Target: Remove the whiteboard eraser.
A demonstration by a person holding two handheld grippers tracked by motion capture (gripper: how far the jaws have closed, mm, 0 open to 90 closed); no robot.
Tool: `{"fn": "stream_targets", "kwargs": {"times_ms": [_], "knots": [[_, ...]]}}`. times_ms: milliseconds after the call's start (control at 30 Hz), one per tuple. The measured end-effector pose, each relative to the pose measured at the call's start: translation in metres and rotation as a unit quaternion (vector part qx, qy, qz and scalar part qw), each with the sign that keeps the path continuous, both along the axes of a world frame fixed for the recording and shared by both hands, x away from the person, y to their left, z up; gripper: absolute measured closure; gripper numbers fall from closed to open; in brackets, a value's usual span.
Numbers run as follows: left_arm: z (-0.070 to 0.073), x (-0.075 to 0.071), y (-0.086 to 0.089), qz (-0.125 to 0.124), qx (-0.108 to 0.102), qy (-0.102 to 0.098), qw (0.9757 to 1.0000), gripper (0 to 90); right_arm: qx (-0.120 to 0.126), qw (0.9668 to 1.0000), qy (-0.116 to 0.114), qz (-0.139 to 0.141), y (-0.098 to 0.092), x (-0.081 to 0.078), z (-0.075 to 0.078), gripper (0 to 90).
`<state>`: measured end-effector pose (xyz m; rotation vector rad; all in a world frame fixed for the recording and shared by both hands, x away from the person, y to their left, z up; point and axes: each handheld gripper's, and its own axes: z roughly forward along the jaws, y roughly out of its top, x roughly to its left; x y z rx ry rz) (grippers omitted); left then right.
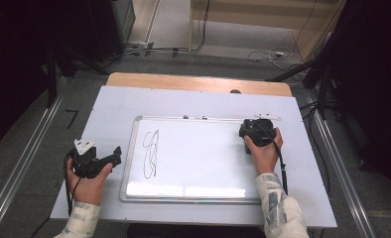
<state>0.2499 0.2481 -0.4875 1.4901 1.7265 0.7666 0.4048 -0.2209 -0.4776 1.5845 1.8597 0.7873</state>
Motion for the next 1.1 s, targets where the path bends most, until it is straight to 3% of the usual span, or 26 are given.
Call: {"fn": "stream_targets", "kwargs": {"times_ms": [200, 533, 1100], "knots": [[0.0, 0.0, 0.001, 0.001, -0.001, 0.001, 1.0, 8.3, -0.002, 0.9997, 0.014, -0.019, 0.003, 0.007, -0.009, 28.1], [0.0, 0.0, 0.0, 0.0, -0.001, 0.001, 1.0, 8.2, -0.004, 0.9996, 0.017, -0.023, 0.005, 0.009, -0.011, 36.6], [0.0, 0.0, 0.002, 0.001, -0.002, -0.001, 1.0, 8.3, 0.001, 0.9996, 0.017, -0.025, 0.005, 0.008, -0.011, 38.6]]}}
